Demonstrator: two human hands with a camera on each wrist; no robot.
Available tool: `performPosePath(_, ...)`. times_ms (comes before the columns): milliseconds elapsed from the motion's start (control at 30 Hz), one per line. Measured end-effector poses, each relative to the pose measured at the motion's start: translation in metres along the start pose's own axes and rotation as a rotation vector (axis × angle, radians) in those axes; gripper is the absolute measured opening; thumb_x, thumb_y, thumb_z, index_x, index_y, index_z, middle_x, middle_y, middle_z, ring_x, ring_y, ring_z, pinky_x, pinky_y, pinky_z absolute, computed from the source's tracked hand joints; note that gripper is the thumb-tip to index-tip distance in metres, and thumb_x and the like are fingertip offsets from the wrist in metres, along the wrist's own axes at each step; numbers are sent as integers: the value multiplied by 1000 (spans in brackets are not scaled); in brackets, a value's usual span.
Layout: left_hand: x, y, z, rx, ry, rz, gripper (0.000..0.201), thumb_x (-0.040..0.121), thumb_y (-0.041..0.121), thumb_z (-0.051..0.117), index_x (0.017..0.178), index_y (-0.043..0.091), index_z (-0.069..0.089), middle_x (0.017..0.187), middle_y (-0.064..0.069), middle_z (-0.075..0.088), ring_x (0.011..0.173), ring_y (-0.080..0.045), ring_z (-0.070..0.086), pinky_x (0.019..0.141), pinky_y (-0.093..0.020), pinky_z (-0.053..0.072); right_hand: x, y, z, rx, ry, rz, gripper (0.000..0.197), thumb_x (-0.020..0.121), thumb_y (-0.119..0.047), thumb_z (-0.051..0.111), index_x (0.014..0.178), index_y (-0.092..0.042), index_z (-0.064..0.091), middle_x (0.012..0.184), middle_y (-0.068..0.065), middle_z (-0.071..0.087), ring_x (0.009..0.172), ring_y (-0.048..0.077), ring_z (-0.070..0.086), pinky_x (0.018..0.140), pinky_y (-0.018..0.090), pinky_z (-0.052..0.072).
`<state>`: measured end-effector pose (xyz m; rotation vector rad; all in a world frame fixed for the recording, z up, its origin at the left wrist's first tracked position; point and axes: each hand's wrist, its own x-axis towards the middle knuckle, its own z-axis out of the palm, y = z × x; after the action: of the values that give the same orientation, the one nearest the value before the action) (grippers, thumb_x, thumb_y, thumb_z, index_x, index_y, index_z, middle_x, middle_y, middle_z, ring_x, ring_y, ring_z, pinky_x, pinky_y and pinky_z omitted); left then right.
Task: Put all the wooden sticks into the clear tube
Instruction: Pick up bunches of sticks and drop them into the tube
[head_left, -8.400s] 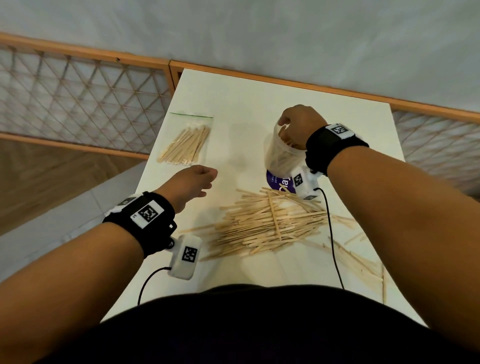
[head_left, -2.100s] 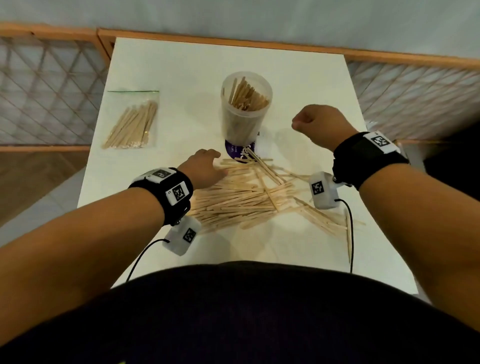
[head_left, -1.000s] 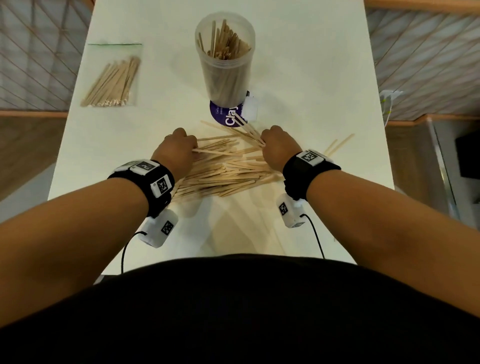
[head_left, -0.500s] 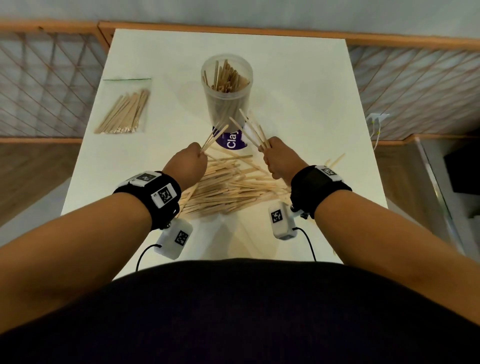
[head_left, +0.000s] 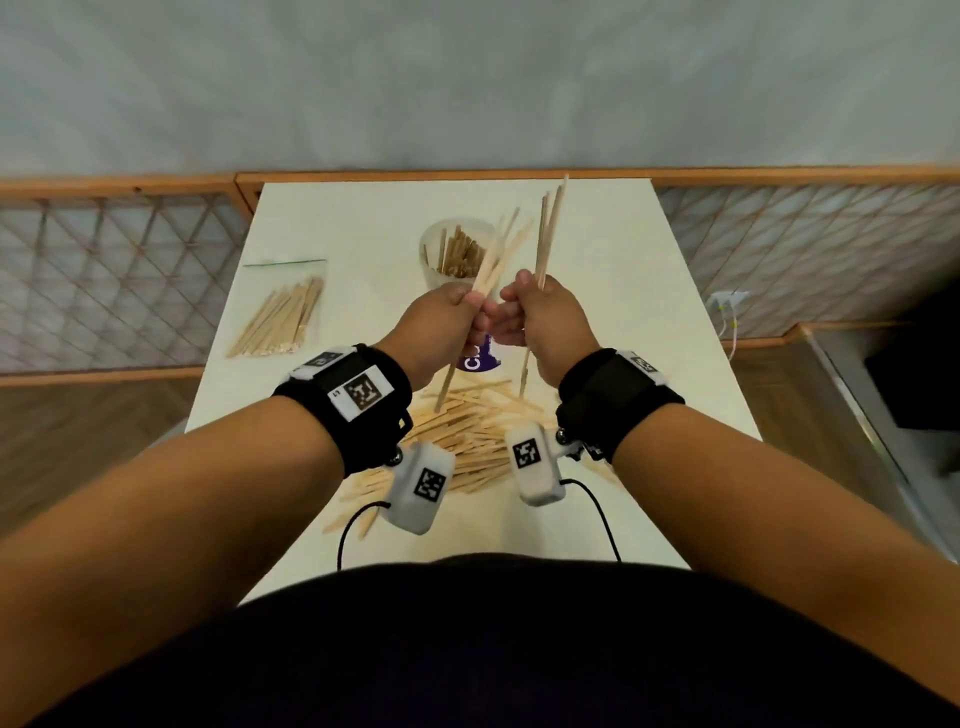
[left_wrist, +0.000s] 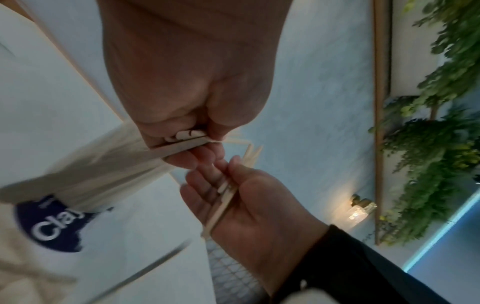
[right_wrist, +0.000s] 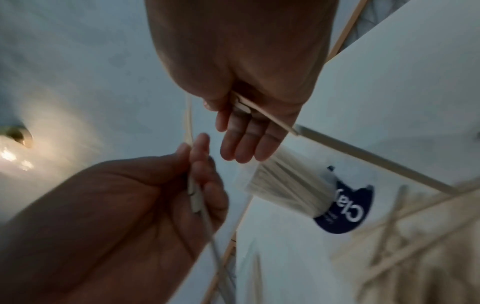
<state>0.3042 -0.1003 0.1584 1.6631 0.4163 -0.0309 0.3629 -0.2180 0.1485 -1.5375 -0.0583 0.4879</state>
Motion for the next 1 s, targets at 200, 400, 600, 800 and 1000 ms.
performPosePath(200,4,28,5,-2,55,108,34,102,23,41,76,14,62,68,0,57,59,-13,51,65,-28,48,-5,-45,19,370,-62,-46,43,104,-34,32,99,-2,60,101,25,66,61,26,58,53,30,46)
performPosePath(400,0,29,-4,-113,110,88,32,100,29,46,77,14,62,65,1,58,61,-16,53,74,-37,51,-19,-58,32,469,-159,-67,38,104,-34,33,115,-3,51,103,17,68,80,24,69,52,25,52)
performPosePath(600,-3,30,-14,-249,84,12,31,96,42,51,90,13,62,84,-7,65,79,-22,63,86,-41,52,-18,-75,47,117,-120,-191,15,103,-16,38,98,-8,50,72,11,64,68,26,65,56,30,52)
performPosePath(800,-13,25,-24,-588,15,-391,67,96,60,23,104,0,52,94,-16,59,80,-26,60,67,-35,51,-11,-114,54,120,16,-361,20,102,-11,37,87,-12,50,63,6,52,56,22,54,64,35,52)
performPosePath(1000,-17,23,-29,-822,-5,-477,60,104,40,19,103,-8,55,89,-20,60,75,-27,64,52,-32,57,-22,-92,64,130,-156,-355,14,99,-8,47,86,-12,51,68,9,54,63,24,58,68,35,55)
